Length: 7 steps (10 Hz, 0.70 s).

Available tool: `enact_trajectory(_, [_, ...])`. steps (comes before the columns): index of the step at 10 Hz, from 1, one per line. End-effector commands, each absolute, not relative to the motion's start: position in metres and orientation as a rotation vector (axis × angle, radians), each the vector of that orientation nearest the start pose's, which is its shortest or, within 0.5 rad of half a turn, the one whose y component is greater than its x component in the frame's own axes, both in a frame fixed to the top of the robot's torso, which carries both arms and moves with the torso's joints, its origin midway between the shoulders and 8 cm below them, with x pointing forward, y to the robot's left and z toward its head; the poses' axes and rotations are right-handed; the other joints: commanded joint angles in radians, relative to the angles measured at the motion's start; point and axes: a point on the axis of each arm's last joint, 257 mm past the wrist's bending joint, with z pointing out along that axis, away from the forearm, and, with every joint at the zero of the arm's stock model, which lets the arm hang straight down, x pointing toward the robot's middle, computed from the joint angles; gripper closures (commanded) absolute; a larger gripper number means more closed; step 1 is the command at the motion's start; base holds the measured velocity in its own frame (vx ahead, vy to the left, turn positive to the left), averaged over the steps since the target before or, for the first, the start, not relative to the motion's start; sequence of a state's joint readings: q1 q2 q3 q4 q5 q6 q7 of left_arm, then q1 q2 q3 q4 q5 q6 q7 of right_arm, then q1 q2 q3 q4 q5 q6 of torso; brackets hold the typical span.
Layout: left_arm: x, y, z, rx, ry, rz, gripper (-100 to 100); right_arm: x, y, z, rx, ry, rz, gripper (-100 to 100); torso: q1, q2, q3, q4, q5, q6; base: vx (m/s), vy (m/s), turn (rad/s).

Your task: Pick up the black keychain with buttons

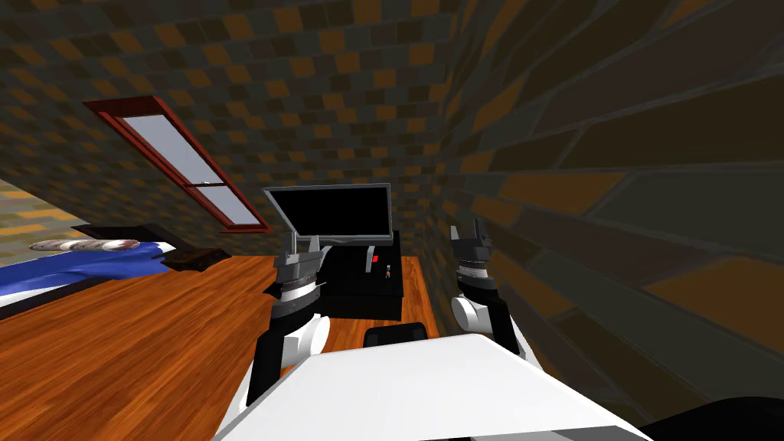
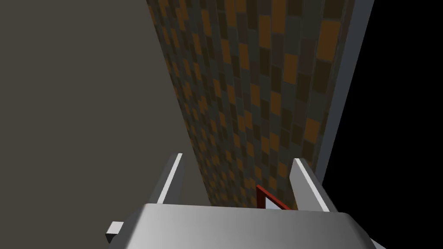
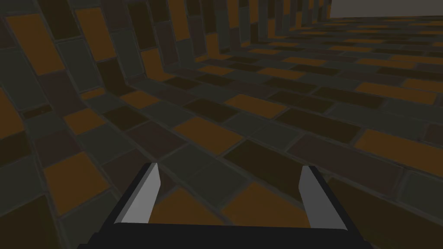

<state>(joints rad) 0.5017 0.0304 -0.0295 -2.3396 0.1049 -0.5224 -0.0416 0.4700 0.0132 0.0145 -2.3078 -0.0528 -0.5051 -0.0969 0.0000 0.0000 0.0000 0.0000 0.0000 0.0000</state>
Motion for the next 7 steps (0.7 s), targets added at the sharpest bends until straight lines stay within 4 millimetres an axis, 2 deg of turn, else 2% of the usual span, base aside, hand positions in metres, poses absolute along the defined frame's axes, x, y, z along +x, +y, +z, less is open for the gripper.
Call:
enact_trajectory(1, [0.333, 0.273, 0.043, -0.610, 0.591, -1.332, -100, 0.338, -0.278, 0.047, 0.686, 0.499, 1.465, 0, 0.000, 0.000, 0.000, 0.000, 0.000, 0.000, 0.000, 0.006, -0.211])
enact_trajectory(3, [0.342, 0.271, 0.028, -0.597, 0.669, -1.271, -100, 0.338, -0.278, 0.047, 0.686, 0.499, 1.465, 0, 0.001, 0.000, 0.000, 0.000, 0.000, 0.000, -0.005, 0.022, -0.216])
enact_trajectory(4, [0.342, 0.271, 0.028, -0.593, 0.672, -1.260, -100, 0.338, -0.278, 0.047, 0.686, 0.499, 1.465, 0, 0.002, 0.000, 0.000, 0.000, 0.000, 0.000, -0.007, 0.023, -0.057])
enact_trajectory(5, [0.347, 0.269, 0.017, -0.584, 0.720, -1.218, -100, 0.338, -0.278, 0.047, 0.686, 0.499, 1.465, 0, 0.002, 0.000, 0.000, 0.000, 0.000, 0.000, -0.006, 0.015, -0.186])
enact_trajectory(6, [0.347, 0.269, 0.017, -0.582, 0.721, -1.214, -100, 0.338, -0.278, 0.047, 0.686, 0.499, 1.465, 0, 0.001, 0.000, 0.000, 0.000, 0.000, 0.000, -0.006, 0.016, -0.074])
enact_trajectory(7, [0.352, 0.269, 0.004, -0.573, 0.773, -1.168, -100, 0.338, -0.278, 0.047, 0.686, 0.499, 1.465, 0, 0.001, 0.000, 0.000, 0.000, 0.000, 0.000, -0.005, 0.014, -0.164])
